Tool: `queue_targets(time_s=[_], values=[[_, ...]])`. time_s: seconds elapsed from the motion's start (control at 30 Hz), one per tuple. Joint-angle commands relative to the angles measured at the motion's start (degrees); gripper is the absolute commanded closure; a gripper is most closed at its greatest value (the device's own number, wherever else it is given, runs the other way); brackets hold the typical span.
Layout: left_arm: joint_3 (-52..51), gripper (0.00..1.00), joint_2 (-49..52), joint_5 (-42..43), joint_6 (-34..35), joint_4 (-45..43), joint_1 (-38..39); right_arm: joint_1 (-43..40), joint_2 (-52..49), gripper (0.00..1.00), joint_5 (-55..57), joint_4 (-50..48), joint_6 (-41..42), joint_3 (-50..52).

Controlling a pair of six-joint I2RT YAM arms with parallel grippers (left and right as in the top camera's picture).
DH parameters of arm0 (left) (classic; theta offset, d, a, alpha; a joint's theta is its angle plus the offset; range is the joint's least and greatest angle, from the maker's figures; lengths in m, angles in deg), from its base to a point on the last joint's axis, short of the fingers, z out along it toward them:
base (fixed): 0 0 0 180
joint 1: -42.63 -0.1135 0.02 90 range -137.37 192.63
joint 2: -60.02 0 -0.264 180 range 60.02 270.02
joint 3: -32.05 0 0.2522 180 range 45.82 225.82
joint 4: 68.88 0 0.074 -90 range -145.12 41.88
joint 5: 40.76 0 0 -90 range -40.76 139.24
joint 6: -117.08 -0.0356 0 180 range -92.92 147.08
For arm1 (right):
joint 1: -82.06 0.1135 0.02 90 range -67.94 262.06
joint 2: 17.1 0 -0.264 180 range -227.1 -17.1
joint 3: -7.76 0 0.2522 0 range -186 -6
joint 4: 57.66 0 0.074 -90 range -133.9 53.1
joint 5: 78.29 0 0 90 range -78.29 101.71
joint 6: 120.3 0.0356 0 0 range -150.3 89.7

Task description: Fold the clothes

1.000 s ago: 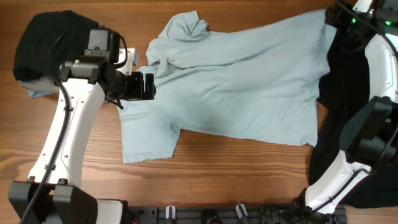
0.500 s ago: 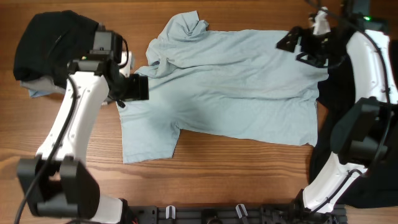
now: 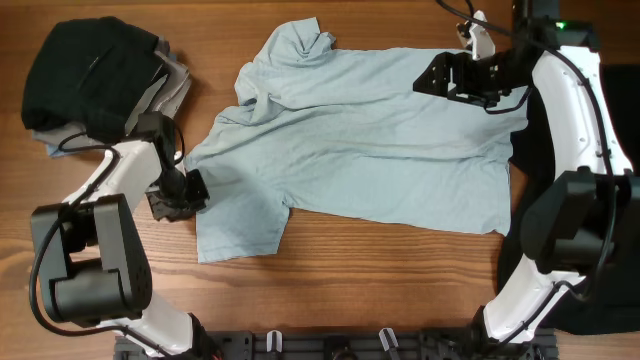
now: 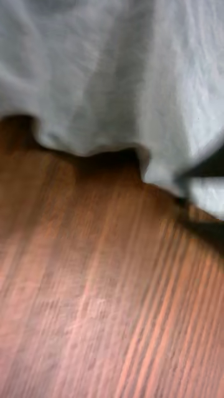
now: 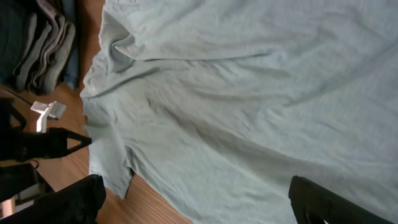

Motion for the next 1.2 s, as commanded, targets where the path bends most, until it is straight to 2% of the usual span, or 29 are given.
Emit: queue_targets(time_s=[0.0, 0.07, 0.2, 0.3, 0.33, 0.37, 0.4, 0.43, 0.5, 0.53, 0.6, 0.73, 0.83, 0.9, 0.97, 1.0, 1.03, 1.13, 1.17], values=[[-3.3, 0.96, 2.1, -2.8, 9.3, 2.1, -3.0, -0.1, 1.6, 0.0, -1.1, -0.3, -0.5, -0.2], [-3.3, 0.96, 1.7, -4.1, 11.1, 4.4, -7.3, -0.1, 1.6, 0.0, -0.1, -0.3, 0.3, -0.2], [-3.3, 0.96, -1.7, -3.6, 9.8, 7.2, -17.9, -0.1, 1.6, 0.01, 0.4, 0.4, 0.4, -0.2], [-3.3, 0.96, -6.0, 6.9, 0.8, 5.0, -22.9, -0.1, 1.5, 0.01, 2.9, 0.4, 3.0, -0.1], [-3.3, 0.93, -6.8, 11.2, -2.4, 4.2, -23.1, -0.1, 1.5, 0.0, 3.4, 0.3, 3.3, -0.1], [-3.3, 0.8, -7.4, 15.6, -5.2, 3.8, -22.9, -0.1, 1.5, 0.01, 3.4, 0.3, 3.2, -0.1], [-3.3, 0.6, -7.5, 18.6, -7.0, 3.4, -22.6, -0.1, 1.5, 0.01, 3.4, 0.2, 3.3, -0.1], [-3.3, 0.5, -7.5, 23.6, -10.9, 3.0, -21.3, -0.1, 1.5, 0.0, 3.4, 0.2, 3.3, -0.1], [-3.5, 0.29, -7.5, 26.0, -14.1, 1.4, -18.0, -0.1, 1.5, 0.0, 3.4, 0.2, 3.3, -0.1], [-3.5, 0.23, -7.5, 25.7, -14.1, 0.5, -16.5, -0.1, 1.5, 0.01, 3.4, 0.2, 3.3, -0.1], [-4.0, 0.18, -7.5, 25.6, -14.0, -2.2, -13.3, -0.1, 1.5, 0.0, 3.4, 0.4, 3.4, -0.1], [-6.6, 0.19, -7.2, 24.3, -13.5, -10.4, -6.2, -0.1, 1.5, 0.0, 3.4, 0.4, 3.7, -0.1], [-7.7, 0.2, -5.8, 17.2, -9.9, -13.2, -2.8, -0.1, 1.5, 0.0, 3.3, 0.4, 3.7, -0.1], [-7.8, 0.24, -4.7, 16.1, -9.7, -13.7, -2.1, -0.1, 1.5, 0.0, 3.3, 0.4, 3.8, -0.1], [-7.8, 0.37, -3.0, 16.1, -9.7, -14.5, -1.8, -0.1, 1.5, 0.0, 3.3, 0.4, 3.8, -0.1], [-7.9, 0.62, -1.8, 16.1, -9.7, -15.1, -1.8, -0.1, 1.5, 0.01, 3.3, 0.4, 3.7, -0.1], [-7.9, 0.71, -1.4, 16.1, -9.4, -15.4, -1.8, -0.1, 1.5, 0.0, 3.3, 0.4, 3.7, -0.1], [-7.9, 0.86, -0.9, 15.5, -9.3, -15.6, -1.8, -0.1, 1.5, 0.01, 3.3, 0.5, 3.7, -0.1], [-7.9, 0.83, -0.9, 15.1, -9.3, -15.5, -1.8, -0.1, 1.5, 0.01, 3.3, 0.5, 3.7, -0.1]])
